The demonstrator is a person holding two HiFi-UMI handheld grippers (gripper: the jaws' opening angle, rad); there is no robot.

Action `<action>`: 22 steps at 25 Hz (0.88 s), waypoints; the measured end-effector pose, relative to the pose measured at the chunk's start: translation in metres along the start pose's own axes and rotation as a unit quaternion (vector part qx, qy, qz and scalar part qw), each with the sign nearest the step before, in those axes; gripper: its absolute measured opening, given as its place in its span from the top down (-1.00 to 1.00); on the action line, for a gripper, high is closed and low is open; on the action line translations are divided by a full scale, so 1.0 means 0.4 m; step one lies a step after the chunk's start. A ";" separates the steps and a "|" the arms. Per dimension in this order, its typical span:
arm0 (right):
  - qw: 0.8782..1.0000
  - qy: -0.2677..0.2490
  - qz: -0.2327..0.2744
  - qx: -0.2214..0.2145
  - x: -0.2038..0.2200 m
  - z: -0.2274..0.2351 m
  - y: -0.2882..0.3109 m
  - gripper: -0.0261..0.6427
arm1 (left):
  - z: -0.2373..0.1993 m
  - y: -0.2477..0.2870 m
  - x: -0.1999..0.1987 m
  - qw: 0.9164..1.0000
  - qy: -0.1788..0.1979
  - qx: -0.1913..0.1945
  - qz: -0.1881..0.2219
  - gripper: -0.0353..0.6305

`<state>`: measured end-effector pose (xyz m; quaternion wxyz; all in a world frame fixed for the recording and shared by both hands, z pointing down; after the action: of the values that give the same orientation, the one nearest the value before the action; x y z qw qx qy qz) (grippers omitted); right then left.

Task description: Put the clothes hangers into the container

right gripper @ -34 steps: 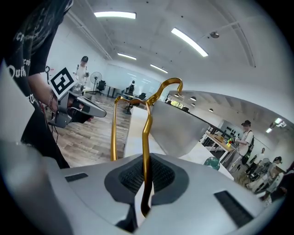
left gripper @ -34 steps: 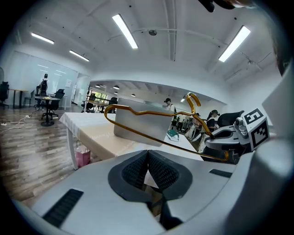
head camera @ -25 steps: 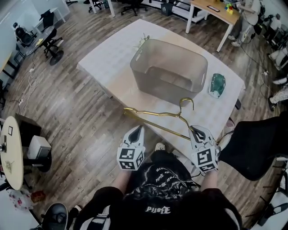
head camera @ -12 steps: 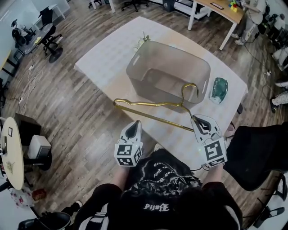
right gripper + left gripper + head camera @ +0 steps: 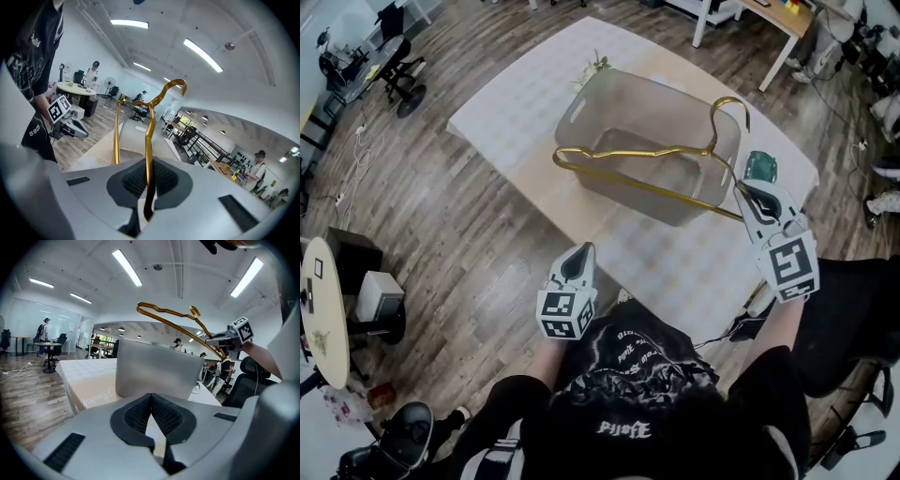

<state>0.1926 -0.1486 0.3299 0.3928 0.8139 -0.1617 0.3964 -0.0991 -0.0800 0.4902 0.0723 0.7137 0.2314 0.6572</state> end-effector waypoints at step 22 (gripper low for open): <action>0.994 -0.007 -0.104 -0.028 0.091 0.213 0.117 0.89 | -0.029 -0.030 0.023 0.999 -0.012 -0.040 0.002 0.83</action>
<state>0.2330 -0.2422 0.3499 0.4533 0.8178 -0.0901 0.3430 -0.1129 -0.0678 0.4949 0.1023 0.7186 0.2031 0.6572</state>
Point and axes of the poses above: the fingertips, and each gripper's own axes: y forward along the fingers, z to its right, x out of its underside, the point moved 5 cm from there along -y, backward along the fingers, and after that the axes turned 12 degrees about -x, right-handed, at the moved point
